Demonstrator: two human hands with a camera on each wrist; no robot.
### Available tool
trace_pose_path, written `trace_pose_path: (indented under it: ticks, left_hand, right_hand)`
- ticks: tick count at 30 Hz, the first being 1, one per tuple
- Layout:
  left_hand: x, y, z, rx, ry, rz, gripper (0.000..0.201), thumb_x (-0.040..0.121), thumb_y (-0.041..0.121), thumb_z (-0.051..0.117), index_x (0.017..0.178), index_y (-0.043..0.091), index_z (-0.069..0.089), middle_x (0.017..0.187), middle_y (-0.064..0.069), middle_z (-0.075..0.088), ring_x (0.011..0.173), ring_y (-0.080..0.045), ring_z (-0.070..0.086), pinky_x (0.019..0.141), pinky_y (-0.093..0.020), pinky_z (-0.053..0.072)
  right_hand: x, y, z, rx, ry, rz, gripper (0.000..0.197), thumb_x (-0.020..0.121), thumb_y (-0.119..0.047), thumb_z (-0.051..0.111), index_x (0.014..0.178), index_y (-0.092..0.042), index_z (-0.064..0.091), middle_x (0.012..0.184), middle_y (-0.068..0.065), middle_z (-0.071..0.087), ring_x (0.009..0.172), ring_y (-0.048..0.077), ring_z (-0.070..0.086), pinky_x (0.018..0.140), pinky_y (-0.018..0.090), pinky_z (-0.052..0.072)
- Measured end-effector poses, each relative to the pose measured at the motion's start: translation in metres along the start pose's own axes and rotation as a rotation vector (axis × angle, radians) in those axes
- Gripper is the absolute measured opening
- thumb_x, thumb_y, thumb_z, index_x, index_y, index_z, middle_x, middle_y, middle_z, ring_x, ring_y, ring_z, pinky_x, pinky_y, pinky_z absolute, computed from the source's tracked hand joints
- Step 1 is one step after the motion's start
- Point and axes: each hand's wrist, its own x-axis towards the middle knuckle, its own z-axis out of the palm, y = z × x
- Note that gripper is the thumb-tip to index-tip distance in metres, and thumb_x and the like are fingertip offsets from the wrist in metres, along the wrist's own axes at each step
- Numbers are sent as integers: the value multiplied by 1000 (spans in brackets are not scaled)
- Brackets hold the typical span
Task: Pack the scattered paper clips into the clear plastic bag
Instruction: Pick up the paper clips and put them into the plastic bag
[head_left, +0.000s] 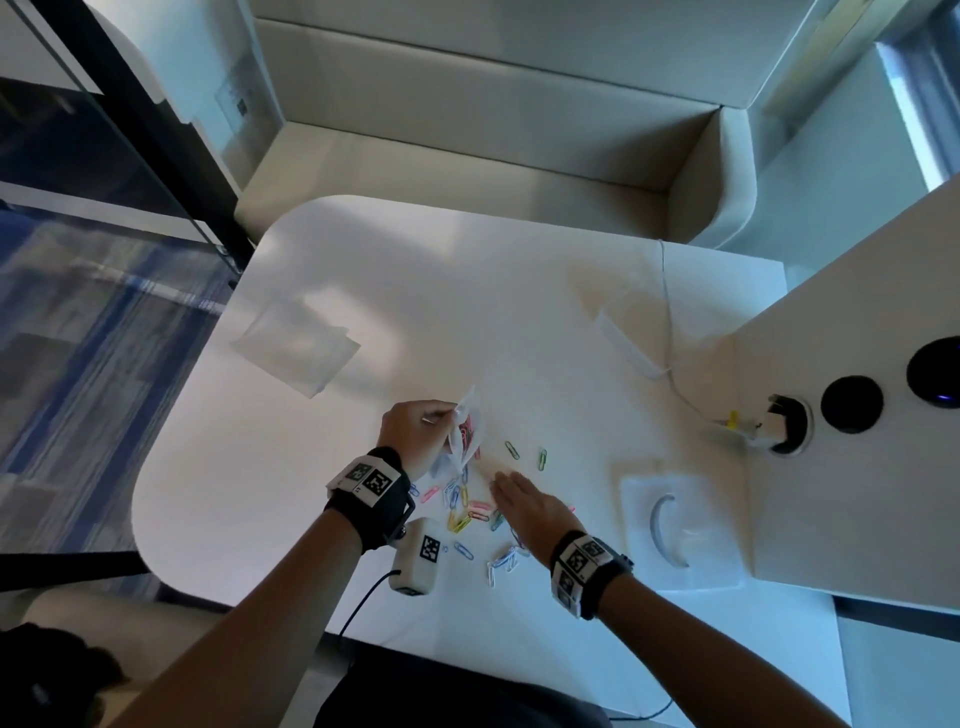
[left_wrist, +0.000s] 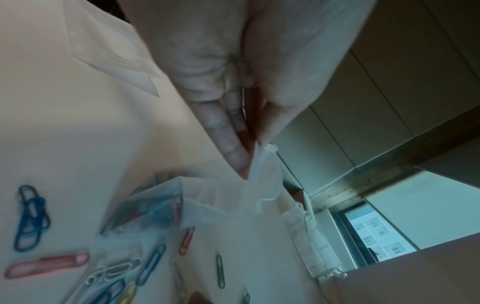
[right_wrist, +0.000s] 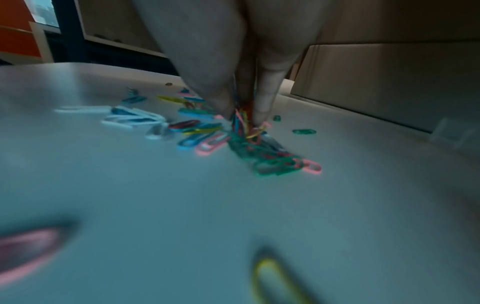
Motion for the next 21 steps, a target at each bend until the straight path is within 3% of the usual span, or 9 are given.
trace_pose_path:
  ticks: [3,6,8,10,11,13,15,17,21]
  left_hand:
    - [-1,-2,-1,58,8,0,17,91,16,66,100,13,80,87,2,74,70,9,66,67,-2,47]
    - [-4,-2,-1,89,5,-8,16,91,16,65,98,15,80,89,1,75,81,-7,70,73,-8,48]
    - [-7,0,0,67,5,-19,16,91,14,64,96,16,79,85,5,73,73,2,68,64,-3,46]
    - [-9,3,0,20,5,-25,16,93,12,63,95,13,78,81,7,70,64,9,66,57,-2,47]
    - [-9,4,1,-12,9,-39,15,93,12,63,94,12,78,80,6,70,64,6,67,56,-3,49]
    - [-10,7,2,-92,-6,-66,17,94,15,65,82,13,77,73,2,73,70,-4,70,60,-11,56]
    - [-10,9,4,-139,-30,-84,24,93,18,66,72,21,76,65,3,74,73,-10,73,69,-23,62]
    - [-9,9,7,-153,-31,-87,25,92,15,66,72,25,76,66,2,75,72,-11,74,72,-29,64]
    - [-5,10,13,-163,-42,-81,19,91,14,65,77,12,78,70,-11,75,74,-22,75,76,-39,64]
  right_hand:
    - [14,6,-15,-23,-71,25,42,64,-1,80,105,-6,68,97,5,67,79,18,62,54,25,57]
    - [32,19,-24,131,-65,179,30,83,5,60,107,-11,67,104,2,66,91,19,62,81,28,56]
    - [43,31,-31,374,39,435,29,82,3,58,99,-15,74,99,5,73,92,21,67,87,27,53]
    - [47,42,-40,642,236,695,12,83,-11,67,86,-13,78,80,12,76,79,22,72,79,30,57]
    - [46,46,-46,816,309,822,9,82,-14,71,86,-12,79,75,12,75,74,20,73,76,31,59]
    - [45,47,-65,1411,383,980,18,80,-3,73,98,0,75,83,14,75,72,17,73,77,28,60]
    - [46,41,-89,1971,436,909,25,81,11,65,106,11,66,96,20,71,80,21,73,78,27,59]
    - [52,31,-112,2248,429,805,26,83,12,61,109,12,63,101,20,71,89,23,72,80,26,59]
    - [61,4,-131,2239,291,683,23,83,11,61,106,10,64,99,20,72,91,25,70,81,26,58]
